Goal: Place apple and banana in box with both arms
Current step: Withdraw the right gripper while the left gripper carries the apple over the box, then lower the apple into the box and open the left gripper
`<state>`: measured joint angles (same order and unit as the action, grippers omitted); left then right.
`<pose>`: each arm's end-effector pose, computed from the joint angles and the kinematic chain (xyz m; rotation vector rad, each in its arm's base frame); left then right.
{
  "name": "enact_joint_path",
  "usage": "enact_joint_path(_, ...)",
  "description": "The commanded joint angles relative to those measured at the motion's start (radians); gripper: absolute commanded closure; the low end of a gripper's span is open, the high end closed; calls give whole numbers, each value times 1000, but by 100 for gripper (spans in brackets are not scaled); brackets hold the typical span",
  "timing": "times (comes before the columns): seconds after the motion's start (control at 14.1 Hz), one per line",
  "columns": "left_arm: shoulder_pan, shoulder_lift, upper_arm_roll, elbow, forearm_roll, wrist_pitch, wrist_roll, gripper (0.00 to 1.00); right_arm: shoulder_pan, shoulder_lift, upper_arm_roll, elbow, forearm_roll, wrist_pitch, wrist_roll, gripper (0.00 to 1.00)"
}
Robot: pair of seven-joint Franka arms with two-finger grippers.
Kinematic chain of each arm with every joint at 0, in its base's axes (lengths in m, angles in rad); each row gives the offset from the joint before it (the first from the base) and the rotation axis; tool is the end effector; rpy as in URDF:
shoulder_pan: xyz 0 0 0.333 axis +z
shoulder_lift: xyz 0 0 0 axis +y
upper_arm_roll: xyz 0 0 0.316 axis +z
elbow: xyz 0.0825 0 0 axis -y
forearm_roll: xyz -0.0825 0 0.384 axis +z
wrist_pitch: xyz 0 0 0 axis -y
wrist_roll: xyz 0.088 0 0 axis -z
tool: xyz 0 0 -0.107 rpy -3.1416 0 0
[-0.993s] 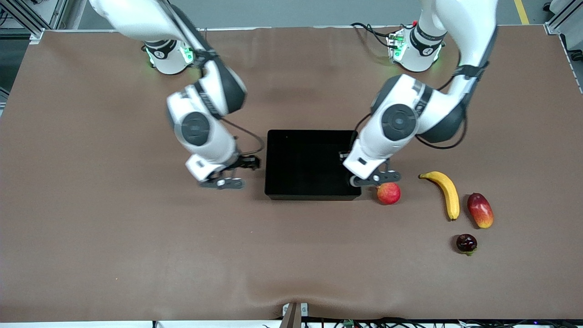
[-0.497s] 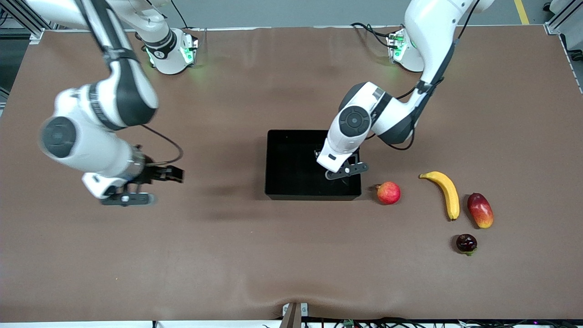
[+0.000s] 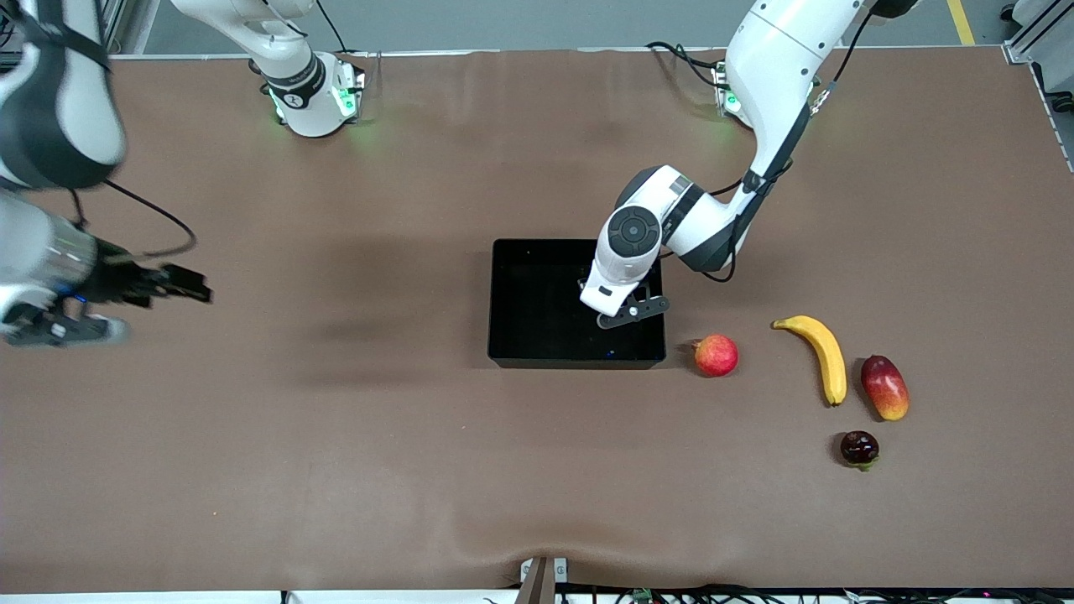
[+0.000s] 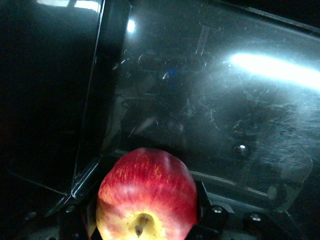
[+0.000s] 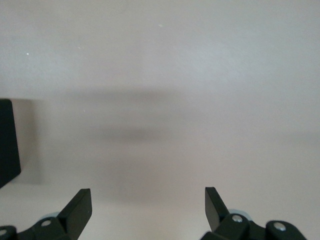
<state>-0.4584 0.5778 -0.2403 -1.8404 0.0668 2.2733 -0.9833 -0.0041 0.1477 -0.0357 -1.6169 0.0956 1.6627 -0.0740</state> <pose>0.4894 -0.3988 0.2101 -3.0675 -0.4126 0.2286 0.5975 -0.0131 0.5255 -3.0429 -0.0315 0.1470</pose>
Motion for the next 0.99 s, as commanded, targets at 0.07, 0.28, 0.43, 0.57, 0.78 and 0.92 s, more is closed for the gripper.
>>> enact_joint_path(0.07,-2,-6,6,0,22,11,-28,0,-8,-53,-26,40,-8,-131,-4,0)
enact_joint_path(0.28,10,-51,7,30,22,-1,-23,0,-23,-71,-23,74,-28,-218,5,0)
enact_joint_path(0.43,39,-96,13,79,22,-56,-15,0,-30,-103,-21,72,-50,-250,11,0)
enact_joint_path(0.57,72,-133,15,156,22,-157,-5,0,-30,-135,-23,63,-53,-277,14,0)
enact_joint_path(0.78,174,-180,13,248,24,-280,31,0,-30,-140,-21,61,-73,-276,33,0)
enact_joint_path(0.92,257,-208,13,254,24,-311,96,0,-33,-142,-21,61,-73,-265,33,0)
